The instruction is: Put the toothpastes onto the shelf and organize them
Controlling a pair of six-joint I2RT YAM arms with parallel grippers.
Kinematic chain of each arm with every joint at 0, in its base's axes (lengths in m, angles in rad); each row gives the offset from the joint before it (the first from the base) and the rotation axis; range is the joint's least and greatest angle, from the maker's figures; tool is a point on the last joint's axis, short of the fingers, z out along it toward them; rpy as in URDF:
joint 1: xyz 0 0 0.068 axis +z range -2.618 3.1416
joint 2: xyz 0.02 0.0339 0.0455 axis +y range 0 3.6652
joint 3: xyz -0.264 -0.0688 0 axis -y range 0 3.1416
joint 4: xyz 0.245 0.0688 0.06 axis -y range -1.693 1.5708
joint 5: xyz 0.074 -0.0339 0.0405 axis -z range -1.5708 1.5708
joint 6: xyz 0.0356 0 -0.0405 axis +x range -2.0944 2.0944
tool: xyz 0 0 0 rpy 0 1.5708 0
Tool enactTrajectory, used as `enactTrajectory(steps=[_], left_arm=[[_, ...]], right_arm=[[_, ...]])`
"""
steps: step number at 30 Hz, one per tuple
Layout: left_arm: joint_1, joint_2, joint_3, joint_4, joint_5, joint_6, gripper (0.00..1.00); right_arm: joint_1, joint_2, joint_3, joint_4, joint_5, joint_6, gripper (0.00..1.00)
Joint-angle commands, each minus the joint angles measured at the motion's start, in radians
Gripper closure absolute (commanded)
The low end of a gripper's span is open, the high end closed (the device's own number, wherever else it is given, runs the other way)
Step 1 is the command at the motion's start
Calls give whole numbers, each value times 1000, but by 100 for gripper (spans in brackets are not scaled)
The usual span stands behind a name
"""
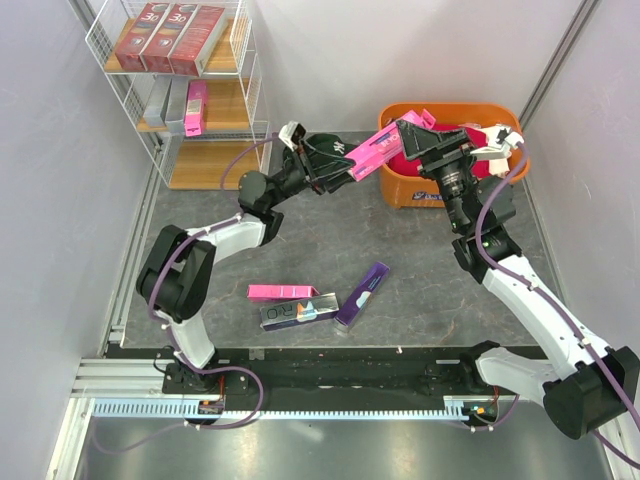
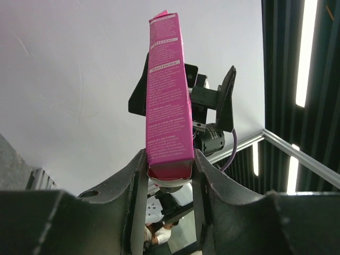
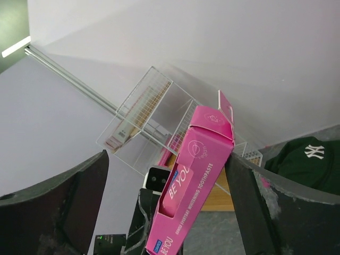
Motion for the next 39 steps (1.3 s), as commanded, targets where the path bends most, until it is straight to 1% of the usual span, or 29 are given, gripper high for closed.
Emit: enactTrajectory(steps=[1, 5, 6, 10, 11, 13, 14, 16, 17, 19, 20, 21, 22, 23, 24, 26, 27, 28, 30, 31, 34, 39], left_arm=[[68, -92, -92, 118, -18, 11, 82], [151, -163, -205, 121, 2, 30, 82], [167, -175, -262, 123, 5, 33, 82], [254, -249, -402, 144, 27, 33, 83], [294, -280, -426, 146, 36, 33, 83], [334, -306, -489, 144, 65, 34, 83], [378, -339, -509, 142, 74, 36, 83], [423, -376, -558, 126, 108, 42, 83], [465, -392, -572, 101, 120, 50, 83], [519, -453, -603, 60, 157, 80, 83], [565, -473, -617, 25, 162, 91, 83], [590, -522, -635, -3, 169, 115, 84], [614, -545, -641, -43, 186, 129, 84], [662, -570, -644, -77, 197, 148, 85], [686, -594, -643, -162, 208, 189, 85], [754, -660, -634, -244, 237, 233, 86], [779, -682, -615, -343, 246, 282, 86], [800, -721, -606, -385, 260, 307, 87], [858, -751, -571, -530, 269, 377, 88], [889, -760, -557, -575, 278, 401, 89], [917, -768, -522, -631, 289, 439, 91], [921, -734, -496, -623, 262, 441, 92]], right_arm=[[3, -9, -2, 21, 10, -14, 2], [3, -1, -2, 18, 12, -15, 2], [3, 2, 0, 15, 12, -13, 2], [3, 20, 1, 15, 3, -5, 2], [3, 22, 1, 15, 3, -2, 2], [3, 31, 3, 15, -2, -2, 2], [3, 36, 3, 13, -3, -1, 2], [3, 40, 1, 15, -3, 1, 2], [2, 45, 1, 15, -6, 2, 2], [3, 50, -2, 15, -8, 4, 2], [3, 53, -2, 15, -9, 7, 2], [3, 53, -3, 15, -11, 5, 2], [3, 57, -3, 15, -13, 5, 2], [3, 59, -5, 13, -14, 7, 2], [3, 59, -6, 13, -17, 5, 2], [2, 65, -6, 13, -22, 5, 2], [3, 67, -6, 15, -25, 4, 2], [3, 68, -6, 16, -28, 2, 2], [3, 68, -6, 16, -28, 1, 2], [3, 70, -8, 18, -29, -1, 2], [3, 74, -8, 19, -28, -2, 2], [3, 80, -9, 18, -28, -8, 2]])
